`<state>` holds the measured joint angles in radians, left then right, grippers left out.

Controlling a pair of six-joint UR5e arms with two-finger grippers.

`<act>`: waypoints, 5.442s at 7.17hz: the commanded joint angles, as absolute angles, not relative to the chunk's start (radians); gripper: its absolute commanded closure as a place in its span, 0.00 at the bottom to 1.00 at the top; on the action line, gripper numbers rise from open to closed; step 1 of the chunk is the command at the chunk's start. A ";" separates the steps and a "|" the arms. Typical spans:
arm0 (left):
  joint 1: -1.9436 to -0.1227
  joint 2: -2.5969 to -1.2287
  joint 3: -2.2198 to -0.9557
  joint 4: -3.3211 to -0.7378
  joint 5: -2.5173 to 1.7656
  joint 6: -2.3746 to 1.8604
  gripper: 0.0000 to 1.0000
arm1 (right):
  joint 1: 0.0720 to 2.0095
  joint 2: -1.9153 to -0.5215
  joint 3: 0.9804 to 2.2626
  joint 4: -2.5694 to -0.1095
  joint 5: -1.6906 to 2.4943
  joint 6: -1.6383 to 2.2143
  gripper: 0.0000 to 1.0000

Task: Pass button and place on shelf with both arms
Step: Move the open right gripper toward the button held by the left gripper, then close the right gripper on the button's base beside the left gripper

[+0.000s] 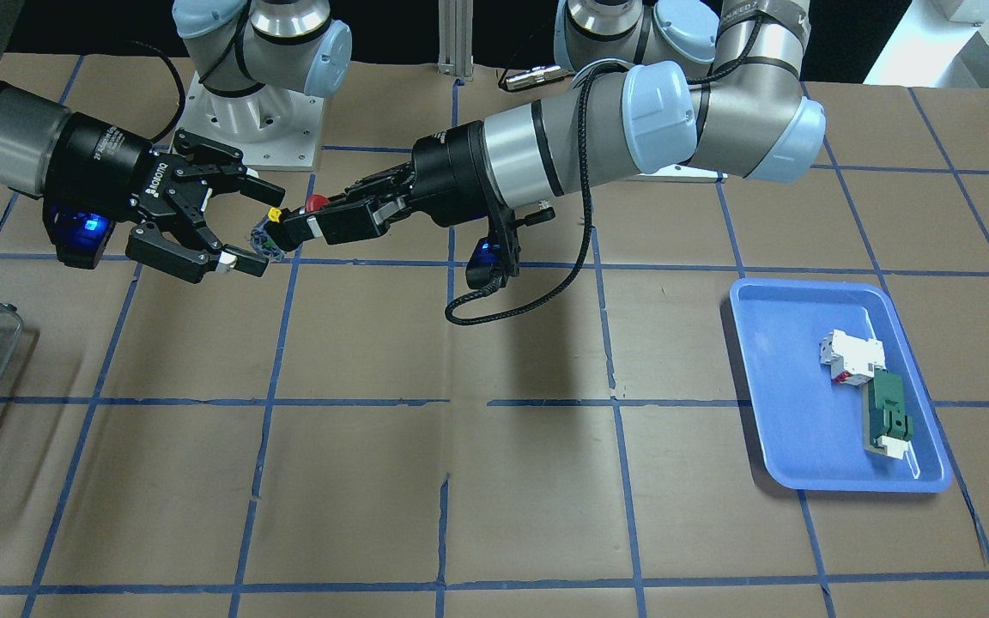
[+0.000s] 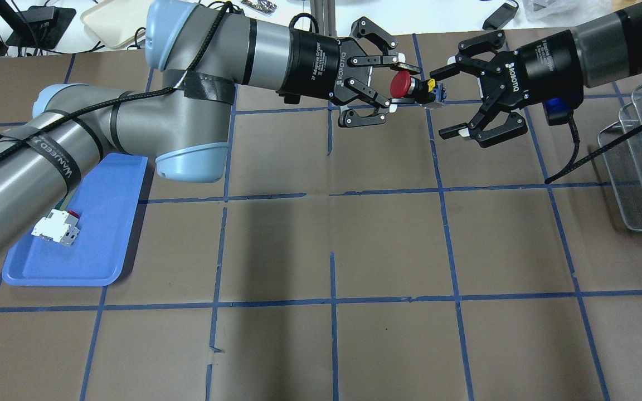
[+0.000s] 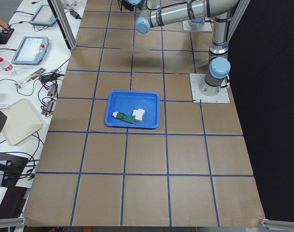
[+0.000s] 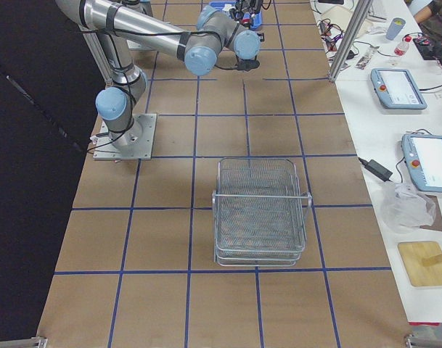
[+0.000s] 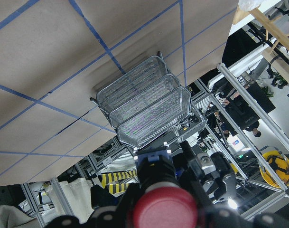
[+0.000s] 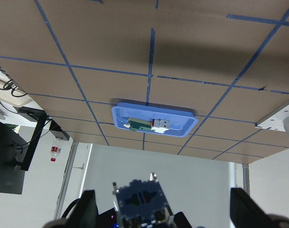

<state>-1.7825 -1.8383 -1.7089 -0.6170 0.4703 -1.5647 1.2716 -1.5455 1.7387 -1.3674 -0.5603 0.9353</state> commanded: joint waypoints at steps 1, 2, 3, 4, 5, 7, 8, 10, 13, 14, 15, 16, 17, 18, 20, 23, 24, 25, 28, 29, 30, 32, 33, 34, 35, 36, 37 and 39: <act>-1.782 -1.844 -1.709 -0.617 0.469 -1.568 0.94 | 1.273 -1.546 1.741 -1.367 -0.541 0.936 0.00; -1.782 -1.838 -1.709 -0.615 0.469 -1.571 0.94 | 1.273 -1.546 1.741 -1.361 -0.540 0.934 0.00; -1.782 -1.833 -1.709 -0.615 0.469 -1.572 0.94 | 1.275 -1.546 1.741 -1.353 -0.540 0.934 0.00; -1.782 -1.833 -1.709 -0.617 0.469 -1.572 0.94 | 1.275 -1.545 1.741 -1.353 -0.540 0.934 0.00; -1.784 -1.832 -1.710 -0.615 0.469 -1.572 0.94 | 1.276 -1.545 1.741 -1.351 -0.540 0.934 0.00; -1.787 -1.822 -1.710 -0.615 0.469 -1.581 0.95 | 1.285 -1.548 1.741 -1.350 -0.540 0.936 0.00; -1.787 -1.819 -1.710 -0.615 0.471 -1.582 0.95 | 1.284 -1.548 1.740 -1.329 -0.540 0.939 0.00; -1.787 -1.821 -1.710 -0.615 0.469 -1.583 0.95 | 1.285 -1.558 1.740 -1.321 -0.540 0.939 0.00; -1.787 -1.818 -1.709 -0.615 0.469 -1.583 0.95 | 1.284 -1.578 1.741 -1.313 -0.540 0.940 0.00; -1.787 -1.812 -1.709 -0.615 0.465 -1.585 0.95 | 1.285 -1.580 1.741 -1.313 -0.540 0.939 0.00; -1.787 -1.810 -1.709 -0.614 0.465 -1.595 0.95 | 1.285 -1.578 1.744 -1.307 -0.540 0.939 0.00; -1.786 -1.810 -1.710 -0.614 0.465 -1.595 0.95 | 1.287 -1.578 1.741 -1.305 -0.540 0.939 0.00; -1.786 -1.806 -1.713 -0.612 0.465 -1.597 0.95 | 1.287 -1.580 1.741 -1.304 -0.540 0.939 0.00; -1.786 -1.799 -1.720 -0.612 0.465 -1.597 0.95 | 1.287 -1.582 1.741 -1.304 -0.540 0.939 0.00; -1.786 -1.793 -1.723 -0.612 0.465 -1.597 0.95 | 1.287 -1.591 1.741 -1.292 -0.523 0.939 0.00; -1.786 -1.792 -1.727 -0.612 0.466 -1.595 0.94 | 1.287 -1.611 1.744 -1.286 -0.523 0.939 0.00; -1.786 -1.790 -1.729 -0.612 0.465 -1.597 0.95 | 1.287 -1.611 1.750 -1.287 -0.523 0.937 0.00; -1.786 -1.790 -1.729 -0.612 0.466 -1.597 0.95 | 1.287 -1.612 1.764 -1.287 -0.523 0.933 0.00; -1.787 -1.790 -1.729 -0.612 0.468 -1.595 0.94 | 1.290 -1.614 1.767 -1.287 -0.522 0.931 0.00; -1.786 -1.790 -1.729 -0.612 0.468 -1.595 0.94 | 1.290 -1.614 1.767 -1.287 -0.520 0.931 0.00; -1.786 -1.790 -1.729 -0.612 0.468 -1.595 0.94 | 1.307 -1.614 1.767 -1.287 -0.520 0.931 0.00; -1.786 -1.790 -1.727 -0.612 0.468 -1.595 0.94 | 1.321 -1.609 1.767 -1.287 -0.522 0.928 0.14; -1.786 -1.790 -1.727 -0.612 0.468 -1.595 0.94 | 1.321 -1.608 1.767 -1.289 -0.522 0.928 0.27; -1.786 -1.790 -1.727 -0.612 0.468 -1.595 0.94 | 1.319 -1.608 1.767 -1.289 -0.520 0.928 0.60; -1.786 -1.787 -1.730 -0.612 0.465 -1.595 0.94 | 1.319 -1.608 1.767 -1.289 -0.520 0.928 0.70; -1.786 -1.784 -1.733 -0.612 0.465 -1.595 0.94 | 1.319 -1.608 1.767 -1.289 -0.520 0.928 0.74; -1.787 -1.778 -1.736 -0.615 0.463 -1.597 0.95 | 1.319 -1.608 1.766 -1.289 -0.520 0.928 0.76; -1.787 -1.737 -1.788 -0.614 0.468 -1.595 0.95 | 1.318 -1.608 1.766 -1.289 -0.520 0.930 0.81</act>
